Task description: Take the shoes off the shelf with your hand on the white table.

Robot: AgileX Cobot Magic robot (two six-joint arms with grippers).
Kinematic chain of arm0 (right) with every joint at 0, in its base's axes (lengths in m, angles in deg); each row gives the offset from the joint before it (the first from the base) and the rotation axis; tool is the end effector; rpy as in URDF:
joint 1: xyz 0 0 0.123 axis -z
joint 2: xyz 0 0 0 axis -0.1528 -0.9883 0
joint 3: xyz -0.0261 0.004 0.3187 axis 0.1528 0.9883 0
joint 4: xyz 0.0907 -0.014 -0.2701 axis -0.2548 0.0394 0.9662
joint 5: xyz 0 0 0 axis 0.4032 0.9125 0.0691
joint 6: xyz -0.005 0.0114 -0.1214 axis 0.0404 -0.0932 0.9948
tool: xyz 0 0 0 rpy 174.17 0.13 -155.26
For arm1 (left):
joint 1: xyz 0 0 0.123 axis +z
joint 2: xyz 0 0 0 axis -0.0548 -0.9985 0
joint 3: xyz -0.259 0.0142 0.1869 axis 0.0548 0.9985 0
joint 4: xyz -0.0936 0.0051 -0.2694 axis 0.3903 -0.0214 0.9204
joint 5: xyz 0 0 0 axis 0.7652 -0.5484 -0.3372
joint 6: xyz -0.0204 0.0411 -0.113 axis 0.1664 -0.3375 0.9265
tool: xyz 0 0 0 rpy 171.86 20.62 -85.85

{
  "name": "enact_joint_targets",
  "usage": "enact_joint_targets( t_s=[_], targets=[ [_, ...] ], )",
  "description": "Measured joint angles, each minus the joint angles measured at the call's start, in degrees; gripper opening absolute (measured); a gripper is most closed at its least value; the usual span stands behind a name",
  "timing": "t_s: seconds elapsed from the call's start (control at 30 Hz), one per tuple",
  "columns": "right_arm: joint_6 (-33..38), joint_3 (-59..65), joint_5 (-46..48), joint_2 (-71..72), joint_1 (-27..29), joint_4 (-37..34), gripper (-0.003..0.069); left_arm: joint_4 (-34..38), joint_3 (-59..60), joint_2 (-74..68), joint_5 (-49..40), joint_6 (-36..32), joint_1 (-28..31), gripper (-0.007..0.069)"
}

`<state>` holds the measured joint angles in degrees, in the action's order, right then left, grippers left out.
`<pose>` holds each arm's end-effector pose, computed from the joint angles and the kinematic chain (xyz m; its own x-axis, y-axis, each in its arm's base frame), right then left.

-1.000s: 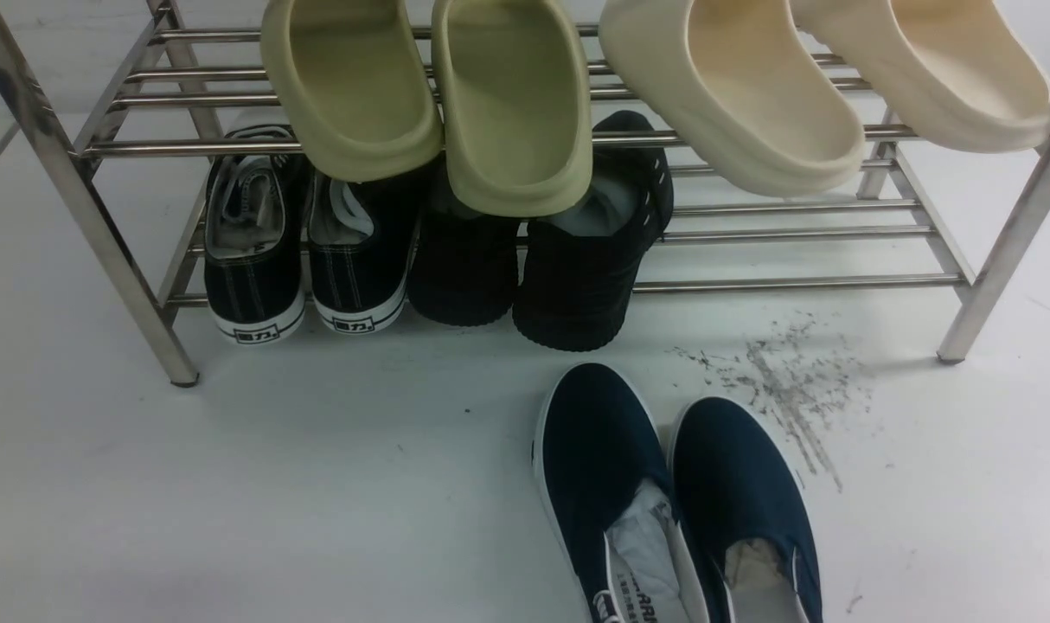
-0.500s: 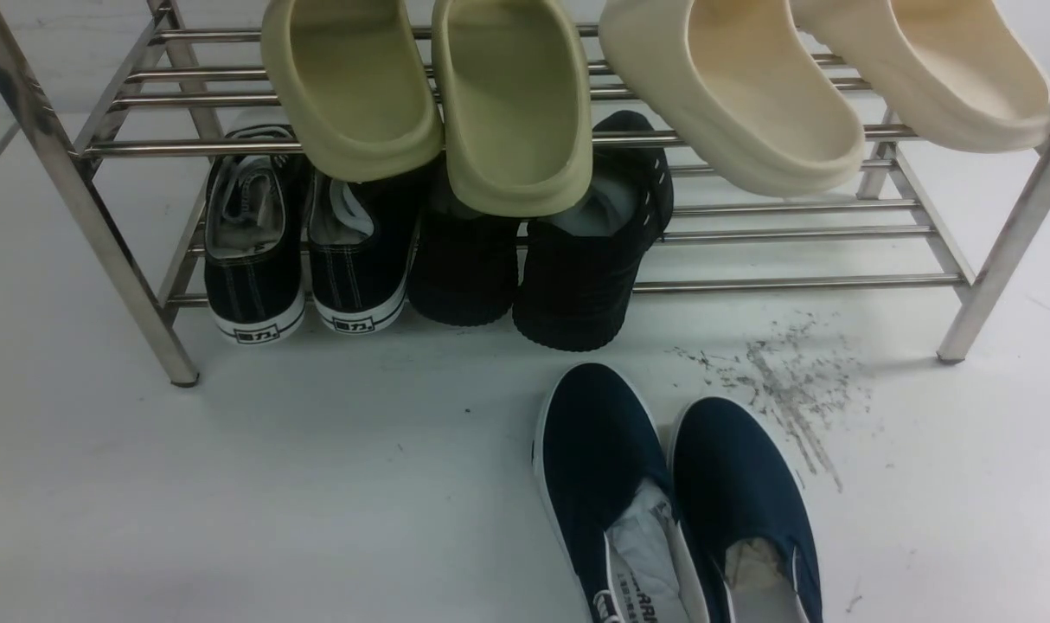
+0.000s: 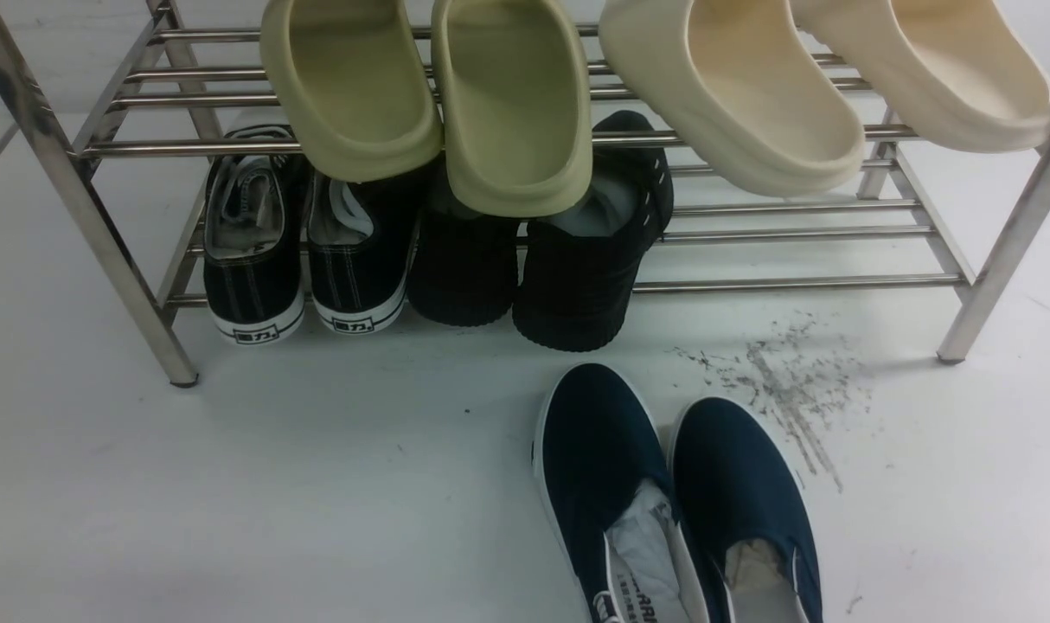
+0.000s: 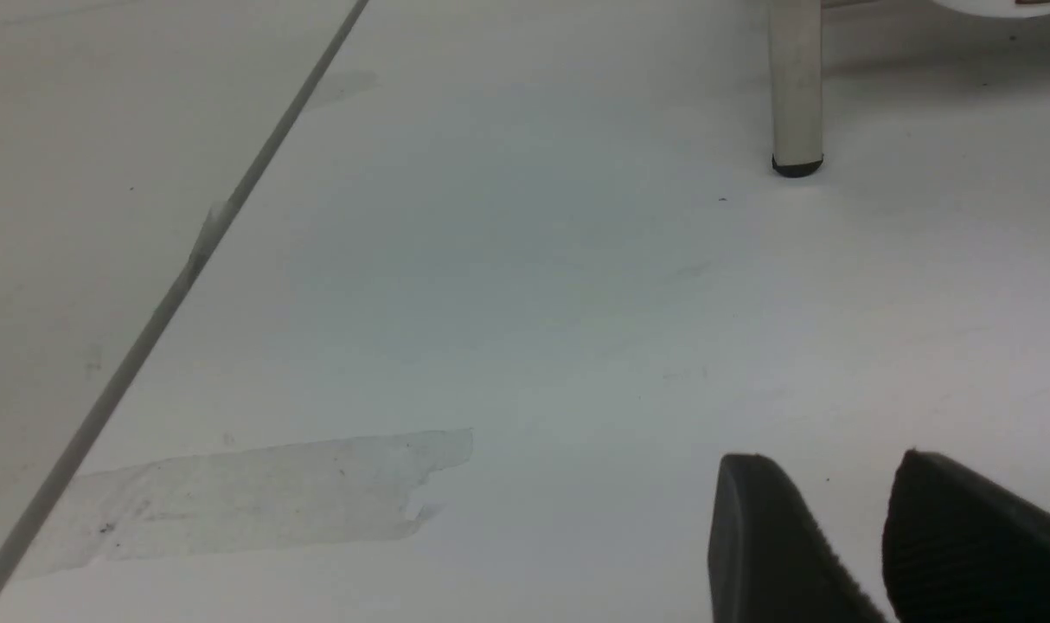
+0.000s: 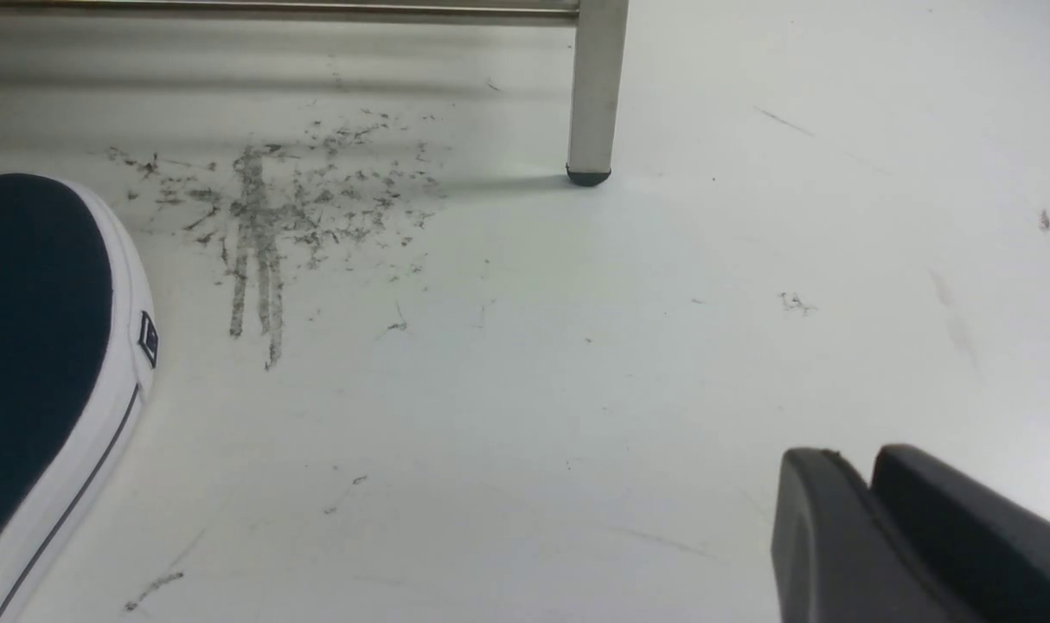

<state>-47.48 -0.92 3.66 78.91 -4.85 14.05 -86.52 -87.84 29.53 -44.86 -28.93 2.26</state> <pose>0.0804 -0.0043 0.1641 -0.3009 0.0283 -0.9532 0.0615 0.9981 0.0102 0.0803 0.0199 0.1653 -0.2984 0.1925 -0.9348 -0.0963 0.9684 0.2301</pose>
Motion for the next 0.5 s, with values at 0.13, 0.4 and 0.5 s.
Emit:
enact_joint_targets(
  t_s=[0.13, 0.4, 0.5],
  targets=[
    [0.0, 0.0, 0.0, 0.0, 0.0, 0.0, 0.0111, 0.0, 0.0, 0.0, 0.0, 0.0, 0.0, 0.0239],
    [0.0, 0.0, 0.0, 0.0, 0.0, 0.0, 0.012, 0.0, 0.0, 0.0, 0.0, 0.0, 0.0, 0.0239],
    [0.0, 0.0, 0.0, 0.0, 0.0, 0.0, 0.0124, 0.0, 0.0, 0.0, 0.0, 0.0, 0.0, 0.0239]
  ],
)
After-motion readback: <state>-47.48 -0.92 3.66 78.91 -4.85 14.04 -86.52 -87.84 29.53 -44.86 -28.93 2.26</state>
